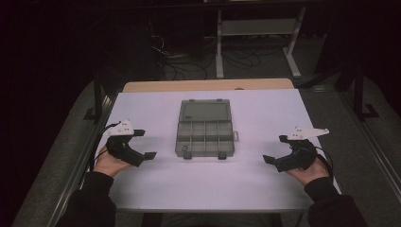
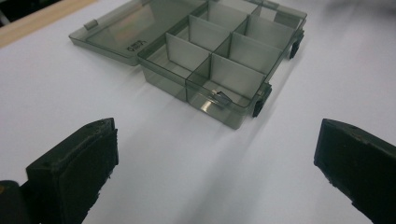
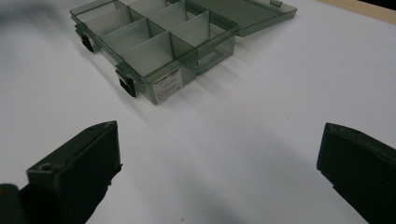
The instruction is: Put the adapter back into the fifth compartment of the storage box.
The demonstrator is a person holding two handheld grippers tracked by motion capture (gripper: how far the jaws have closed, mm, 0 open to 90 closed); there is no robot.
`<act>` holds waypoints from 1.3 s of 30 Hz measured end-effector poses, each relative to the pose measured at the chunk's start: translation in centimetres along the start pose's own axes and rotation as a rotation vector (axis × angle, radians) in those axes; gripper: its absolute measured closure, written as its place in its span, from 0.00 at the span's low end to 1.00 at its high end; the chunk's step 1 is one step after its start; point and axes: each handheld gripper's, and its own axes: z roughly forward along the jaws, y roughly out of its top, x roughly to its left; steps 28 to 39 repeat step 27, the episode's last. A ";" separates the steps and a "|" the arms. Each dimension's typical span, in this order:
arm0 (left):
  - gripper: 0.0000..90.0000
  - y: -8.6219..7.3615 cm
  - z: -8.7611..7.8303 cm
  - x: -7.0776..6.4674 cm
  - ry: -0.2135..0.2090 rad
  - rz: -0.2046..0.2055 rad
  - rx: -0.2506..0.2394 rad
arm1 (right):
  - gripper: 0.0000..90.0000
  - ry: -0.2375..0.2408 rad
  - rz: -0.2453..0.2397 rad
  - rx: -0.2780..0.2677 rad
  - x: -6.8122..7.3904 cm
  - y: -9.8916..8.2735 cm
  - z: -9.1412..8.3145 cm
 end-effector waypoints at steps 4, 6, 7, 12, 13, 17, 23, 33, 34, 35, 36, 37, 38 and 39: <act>0.00 -0.6 -0.5 0.1 0.006 -0.021 -0.024 | 0.00 -0.003 0.004 -0.002 -0.1 0.0 -0.1; 0.00 -1.0 -0.6 0.1 0.016 -0.028 -0.026 | 0.00 -0.004 0.005 -0.002 -0.1 -0.1 -0.1; 0.00 -1.0 -0.6 0.1 0.016 -0.028 -0.026 | 0.00 -0.004 0.005 -0.002 -0.1 -0.1 -0.1; 0.00 -1.9 -1.2 -0.3 0.041 -0.044 -0.057 | 0.00 -0.003 0.007 -0.001 -0.1 -0.1 -0.1; 0.00 -1.9 -1.2 -0.3 0.041 -0.044 -0.057 | 0.00 -0.003 0.007 -0.001 -0.1 -0.1 -0.1; 0.00 -2.7 -1.9 -0.4 0.060 -0.052 -0.063 | 0.00 -0.004 0.007 -0.001 -0.1 -0.2 -0.3; 0.00 -3.7 -2.7 -0.5 0.079 -0.063 -0.064 | 0.00 -0.003 0.008 -0.001 -0.1 -0.3 -0.4; 0.00 -4.2 -3.3 -0.4 0.093 -0.066 -0.067 | 0.00 0.002 0.008 0.006 0.0 -0.4 -0.3; 0.00 -4.2 -3.3 -0.4 0.093 -0.066 -0.067 | 0.00 0.002 0.008 0.006 0.0 -0.4 -0.3; 0.00 -4.2 -3.3 -0.4 0.093 -0.066 -0.067 | 0.00 0.002 0.008 0.006 0.0 -0.4 -0.3; 0.00 -4.2 -3.3 -0.4 0.093 -0.066 -0.067 | 0.00 0.002 0.008 0.006 0.0 -0.4 -0.3; 0.00 -4.2 -3.3 -0.4 0.093 -0.066 -0.067 | 0.00 0.002 0.008 0.006 0.0 -0.4 -0.3; 0.00 -4.2 -3.3 -0.4 0.093 -0.066 -0.067 | 0.00 0.002 0.008 0.006 0.0 -0.4 -0.3; 0.00 -4.2 -3.3 -0.4 0.093 -0.066 -0.067 | 0.00 0.002 0.008 0.006 0.0 -0.4 -0.3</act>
